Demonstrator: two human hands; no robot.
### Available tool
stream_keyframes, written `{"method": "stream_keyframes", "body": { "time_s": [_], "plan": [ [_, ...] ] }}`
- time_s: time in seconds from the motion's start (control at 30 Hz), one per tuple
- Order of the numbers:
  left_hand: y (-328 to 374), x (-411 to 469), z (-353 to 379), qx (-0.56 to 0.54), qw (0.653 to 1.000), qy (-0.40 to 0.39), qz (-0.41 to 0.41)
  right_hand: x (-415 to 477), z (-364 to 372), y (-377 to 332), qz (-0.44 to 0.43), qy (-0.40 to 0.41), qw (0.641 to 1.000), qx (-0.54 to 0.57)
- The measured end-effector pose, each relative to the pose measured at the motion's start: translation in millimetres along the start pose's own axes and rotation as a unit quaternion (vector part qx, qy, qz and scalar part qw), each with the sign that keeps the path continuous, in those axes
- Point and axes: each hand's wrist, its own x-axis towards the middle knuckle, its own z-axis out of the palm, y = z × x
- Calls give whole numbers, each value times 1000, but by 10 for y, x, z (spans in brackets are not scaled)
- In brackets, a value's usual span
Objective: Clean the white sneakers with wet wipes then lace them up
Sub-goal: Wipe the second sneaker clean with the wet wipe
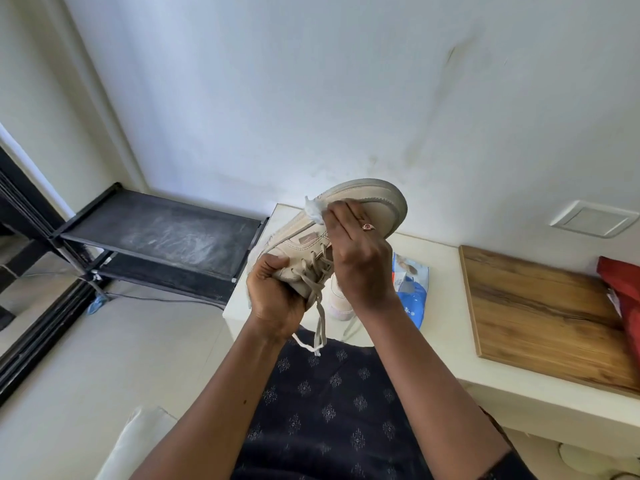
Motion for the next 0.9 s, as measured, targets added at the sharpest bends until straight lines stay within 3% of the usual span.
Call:
{"method": "stream_keyframes", "body": {
  "time_s": [0.13, 0.3, 0.43, 0.5, 0.6, 0.67, 0.73, 0.83, 0.9],
  "plan": [
    [51, -58, 58, 35, 999, -17, 10, -54, 20, 34, 18, 25, 1000, -1],
    [66, -28, 39, -21, 997, 12, -71, -101, 3, 87, 17, 108, 994, -20],
    [60, -19, 15, -49, 995, 15, -80, -65, -42, 159, 121, 183, 976, 9],
    [114, -29, 4, -35, 994, -32, -102, -42, -77, 176, 254, 202, 942, 83],
    [93, -69, 54, 12, 990, -79, -119, 28, -69, 209, 485, 182, 817, 253],
    [33, -71, 87, 25, 994, -62, -91, 53, -39, 246, 525, 162, 778, 305],
    [-13, -60, 111, 80, 994, -17, -71, 84, -58, 265, 523, 134, 788, 296],
    [-86, -42, 102, 225, 969, 79, -60, 82, -80, 285, 493, 57, 840, 219],
    [-144, -58, 121, 253, 961, 99, -46, 82, -67, 265, 466, 21, 866, 182]
  ]
}}
